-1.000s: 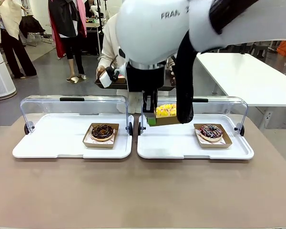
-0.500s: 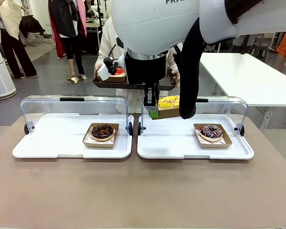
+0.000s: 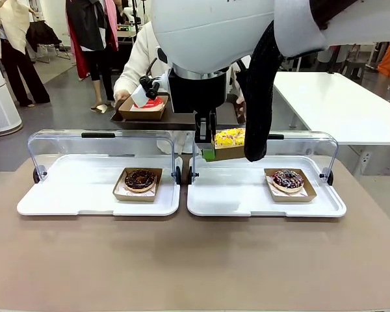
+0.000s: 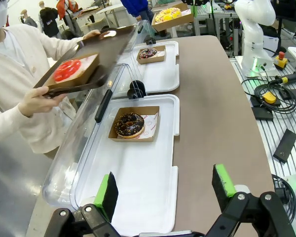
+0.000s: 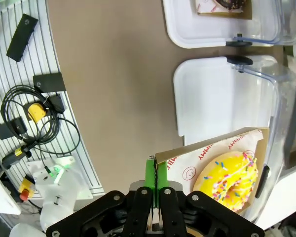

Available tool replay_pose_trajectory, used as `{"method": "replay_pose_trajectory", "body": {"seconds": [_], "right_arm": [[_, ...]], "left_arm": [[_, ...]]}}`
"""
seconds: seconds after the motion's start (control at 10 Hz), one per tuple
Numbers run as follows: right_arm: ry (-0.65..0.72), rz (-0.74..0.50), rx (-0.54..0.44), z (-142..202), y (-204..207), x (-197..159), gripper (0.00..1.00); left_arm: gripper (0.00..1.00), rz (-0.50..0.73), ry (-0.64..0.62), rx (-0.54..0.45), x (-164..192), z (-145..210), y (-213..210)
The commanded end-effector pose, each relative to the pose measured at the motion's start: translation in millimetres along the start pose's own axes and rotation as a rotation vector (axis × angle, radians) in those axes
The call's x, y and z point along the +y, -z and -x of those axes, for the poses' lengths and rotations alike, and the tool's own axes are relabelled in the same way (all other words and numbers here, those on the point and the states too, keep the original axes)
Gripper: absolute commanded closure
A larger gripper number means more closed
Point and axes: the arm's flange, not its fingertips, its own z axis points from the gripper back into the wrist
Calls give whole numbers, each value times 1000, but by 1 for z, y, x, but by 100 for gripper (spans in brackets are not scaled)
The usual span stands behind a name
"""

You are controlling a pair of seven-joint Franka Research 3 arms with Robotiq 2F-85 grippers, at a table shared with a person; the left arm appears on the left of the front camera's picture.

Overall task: Provide the desired donut to the person.
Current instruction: Place the picked Paper togo box onto the Handle tray extended by the person.

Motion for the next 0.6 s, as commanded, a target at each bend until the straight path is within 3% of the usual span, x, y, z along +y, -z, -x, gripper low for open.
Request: {"method": "replay_pose_trajectory", "body": {"seconds": [0.0,0.5], "right_arm": [[13,5,-3,0,-2,3,100],[13,5,-3,0,-2,3,100]], "left_arm": [[0,-15,6,3,0,0,-1],[0,-15,6,3,0,0,-1]]}}
